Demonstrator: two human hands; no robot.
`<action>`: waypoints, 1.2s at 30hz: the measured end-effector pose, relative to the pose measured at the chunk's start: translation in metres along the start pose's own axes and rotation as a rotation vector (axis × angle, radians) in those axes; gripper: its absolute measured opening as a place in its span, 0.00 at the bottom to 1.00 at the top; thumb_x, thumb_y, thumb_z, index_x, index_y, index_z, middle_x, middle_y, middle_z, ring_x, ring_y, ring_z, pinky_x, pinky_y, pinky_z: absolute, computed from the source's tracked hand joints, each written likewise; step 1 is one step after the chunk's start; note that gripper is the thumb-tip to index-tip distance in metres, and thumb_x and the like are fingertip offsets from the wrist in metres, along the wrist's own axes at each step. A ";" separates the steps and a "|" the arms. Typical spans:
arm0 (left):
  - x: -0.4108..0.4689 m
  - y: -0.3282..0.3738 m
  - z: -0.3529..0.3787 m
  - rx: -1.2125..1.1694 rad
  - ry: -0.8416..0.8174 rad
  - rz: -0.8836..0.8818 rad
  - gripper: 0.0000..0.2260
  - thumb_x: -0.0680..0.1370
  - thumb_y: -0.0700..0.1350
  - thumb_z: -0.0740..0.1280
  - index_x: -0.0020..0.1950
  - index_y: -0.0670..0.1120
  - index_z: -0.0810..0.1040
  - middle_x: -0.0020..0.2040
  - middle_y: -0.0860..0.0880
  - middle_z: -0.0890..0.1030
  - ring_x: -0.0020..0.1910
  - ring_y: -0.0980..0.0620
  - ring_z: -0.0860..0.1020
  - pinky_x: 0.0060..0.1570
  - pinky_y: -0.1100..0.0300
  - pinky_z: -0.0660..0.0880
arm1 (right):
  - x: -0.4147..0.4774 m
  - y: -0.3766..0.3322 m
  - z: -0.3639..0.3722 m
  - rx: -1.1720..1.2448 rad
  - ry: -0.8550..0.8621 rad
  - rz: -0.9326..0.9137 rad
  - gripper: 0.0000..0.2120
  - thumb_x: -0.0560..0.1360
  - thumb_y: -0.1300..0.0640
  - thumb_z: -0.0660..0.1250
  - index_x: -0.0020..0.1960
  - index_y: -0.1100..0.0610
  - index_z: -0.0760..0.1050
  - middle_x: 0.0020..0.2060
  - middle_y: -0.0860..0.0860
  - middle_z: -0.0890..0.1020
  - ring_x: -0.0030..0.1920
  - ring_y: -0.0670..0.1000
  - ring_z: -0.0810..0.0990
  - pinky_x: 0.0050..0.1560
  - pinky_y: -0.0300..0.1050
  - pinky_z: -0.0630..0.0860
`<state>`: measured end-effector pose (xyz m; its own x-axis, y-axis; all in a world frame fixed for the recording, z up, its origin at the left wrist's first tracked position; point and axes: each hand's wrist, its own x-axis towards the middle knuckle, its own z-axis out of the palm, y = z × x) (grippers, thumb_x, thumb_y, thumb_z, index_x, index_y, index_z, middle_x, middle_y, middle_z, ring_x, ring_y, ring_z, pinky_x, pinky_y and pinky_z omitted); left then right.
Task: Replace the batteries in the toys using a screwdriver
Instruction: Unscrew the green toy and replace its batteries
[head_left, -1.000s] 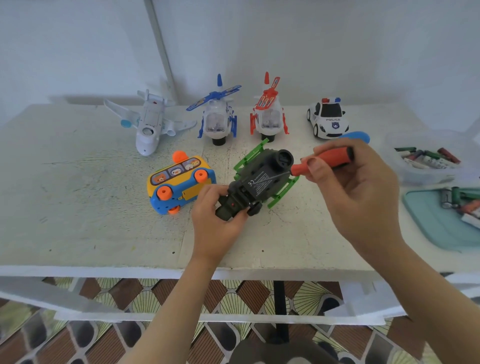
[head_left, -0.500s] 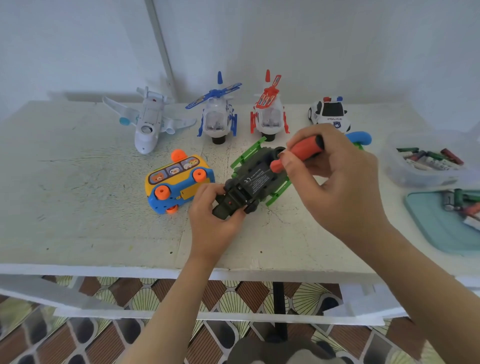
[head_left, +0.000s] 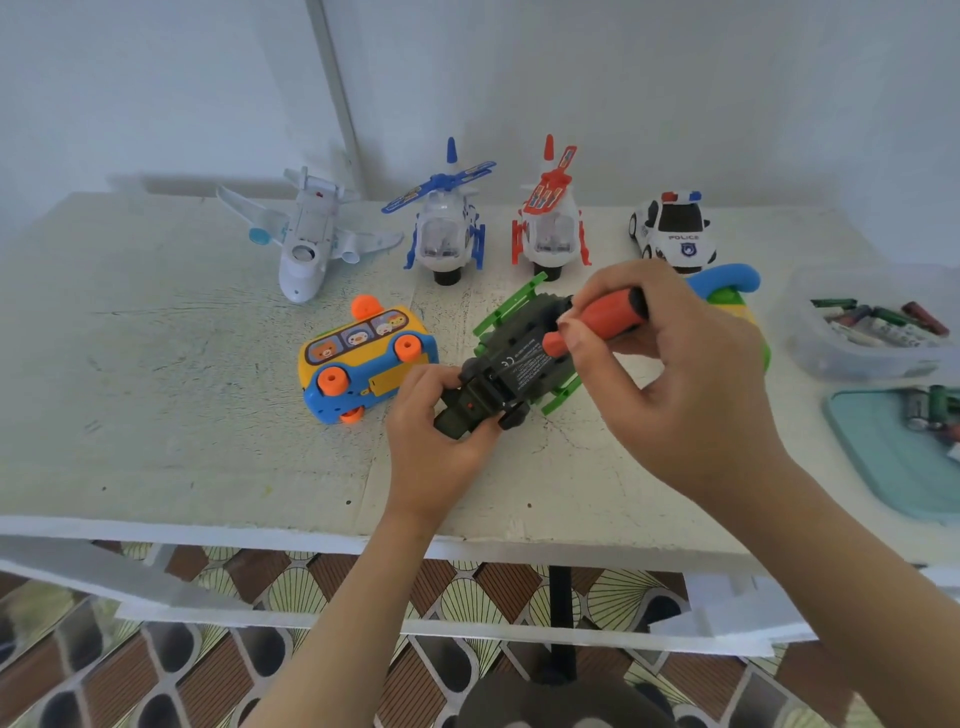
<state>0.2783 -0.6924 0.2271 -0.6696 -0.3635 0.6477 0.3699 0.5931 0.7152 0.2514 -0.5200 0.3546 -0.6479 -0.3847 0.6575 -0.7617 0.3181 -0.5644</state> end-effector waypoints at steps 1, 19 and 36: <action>0.000 0.000 0.000 0.001 0.000 0.001 0.13 0.65 0.45 0.72 0.45 0.49 0.72 0.43 0.58 0.72 0.43 0.64 0.71 0.42 0.72 0.66 | 0.001 0.000 -0.001 -0.019 -0.021 -0.012 0.07 0.77 0.58 0.67 0.52 0.60 0.74 0.40 0.49 0.82 0.43 0.47 0.83 0.43 0.37 0.79; 0.000 0.001 -0.001 -0.015 -0.016 -0.014 0.14 0.66 0.46 0.74 0.45 0.49 0.72 0.43 0.58 0.72 0.43 0.64 0.71 0.41 0.73 0.66 | 0.011 0.001 0.005 0.086 0.168 -0.062 0.09 0.76 0.56 0.68 0.54 0.57 0.80 0.42 0.57 0.81 0.46 0.40 0.76 0.49 0.36 0.72; 0.000 0.000 -0.001 -0.001 -0.018 -0.026 0.13 0.66 0.46 0.73 0.45 0.49 0.72 0.41 0.51 0.74 0.42 0.62 0.71 0.41 0.71 0.66 | 0.011 -0.011 0.006 0.148 0.120 -0.061 0.11 0.75 0.48 0.67 0.54 0.51 0.80 0.40 0.54 0.82 0.48 0.52 0.77 0.54 0.62 0.71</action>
<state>0.2794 -0.6929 0.2276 -0.6904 -0.3659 0.6241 0.3527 0.5829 0.7320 0.2528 -0.5324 0.3651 -0.6033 -0.2906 0.7427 -0.7961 0.1633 -0.5828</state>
